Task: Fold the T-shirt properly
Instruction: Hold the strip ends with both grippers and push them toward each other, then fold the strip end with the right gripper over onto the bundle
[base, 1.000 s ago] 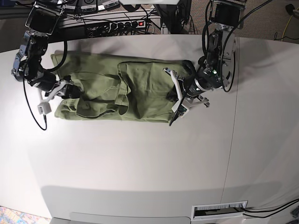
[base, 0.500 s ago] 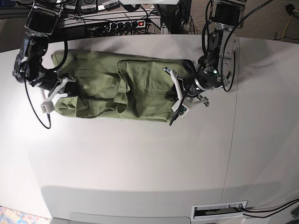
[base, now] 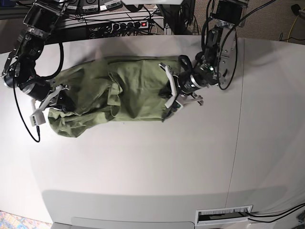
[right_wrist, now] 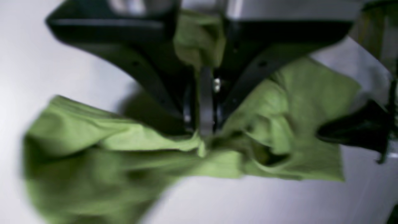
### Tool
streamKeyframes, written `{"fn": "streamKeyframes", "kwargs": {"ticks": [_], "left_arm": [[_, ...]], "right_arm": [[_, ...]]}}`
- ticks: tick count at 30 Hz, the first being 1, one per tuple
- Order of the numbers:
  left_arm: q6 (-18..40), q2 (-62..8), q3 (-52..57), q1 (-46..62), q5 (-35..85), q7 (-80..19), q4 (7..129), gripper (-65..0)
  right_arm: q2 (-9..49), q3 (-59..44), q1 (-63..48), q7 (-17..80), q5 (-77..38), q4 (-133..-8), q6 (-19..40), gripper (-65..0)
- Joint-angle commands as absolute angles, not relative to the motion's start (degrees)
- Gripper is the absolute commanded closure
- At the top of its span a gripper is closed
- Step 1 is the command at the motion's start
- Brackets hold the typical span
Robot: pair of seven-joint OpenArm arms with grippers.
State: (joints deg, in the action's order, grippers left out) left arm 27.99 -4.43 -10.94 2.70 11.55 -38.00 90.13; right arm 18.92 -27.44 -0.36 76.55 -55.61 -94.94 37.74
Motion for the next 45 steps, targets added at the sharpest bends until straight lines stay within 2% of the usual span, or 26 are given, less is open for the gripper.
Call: {"fn": "streamKeyframes", "kwargs": {"ticks": [1, 3, 8, 14, 22, 30, 35, 45], "left_arm": [[27.99, -4.14, -12.19, 2.37, 11.44, -38.17, 90.7, 0.0], [27.79, -4.14, -14.63, 2.37, 9.74, -36.75, 90.7, 0.0], [21.5, -4.14, -20.29, 2.37, 5.61, -33.74, 90.63, 0.0], [21.37, -4.14, -21.23, 1.8, 5.5, -29.52, 86.67, 0.0], [21.41, -4.14, -21.21, -0.69, 5.56, -29.56, 82.06, 0.0], [21.37, -4.19, -21.19, -2.87, 5.52, -29.52, 82.13, 0.0], [18.35, -4.67, -21.21, -4.99, 5.52, -29.52, 82.13, 0.0], [18.44, -4.78, -21.21, -5.87, 6.46, -29.58, 82.13, 0.0]], "right_arm": [[18.98, -27.81, 0.47, 75.5, -57.95, -95.9, 37.98, 0.0], [17.1, -27.79, 0.47, 75.9, -58.72, -95.9, 37.98, 0.0], [12.97, -27.46, 0.47, 77.23, -61.12, -95.98, 37.98, 0.0], [8.27, -21.1, 0.32, 79.18, -62.57, -96.01, 38.0, 0.0], [2.13, -10.7, 0.32, 79.09, -59.94, -98.32, 38.13, 0.0], [1.76, -4.93, -0.54, 80.0, -58.24, -98.65, 38.09, 0.0], [1.76, -4.86, -3.66, 80.0, -58.3, -101.51, 38.09, 0.0], [1.74, -4.86, -9.8, 78.46, -58.39, -108.42, 38.52, 0.0]]}}
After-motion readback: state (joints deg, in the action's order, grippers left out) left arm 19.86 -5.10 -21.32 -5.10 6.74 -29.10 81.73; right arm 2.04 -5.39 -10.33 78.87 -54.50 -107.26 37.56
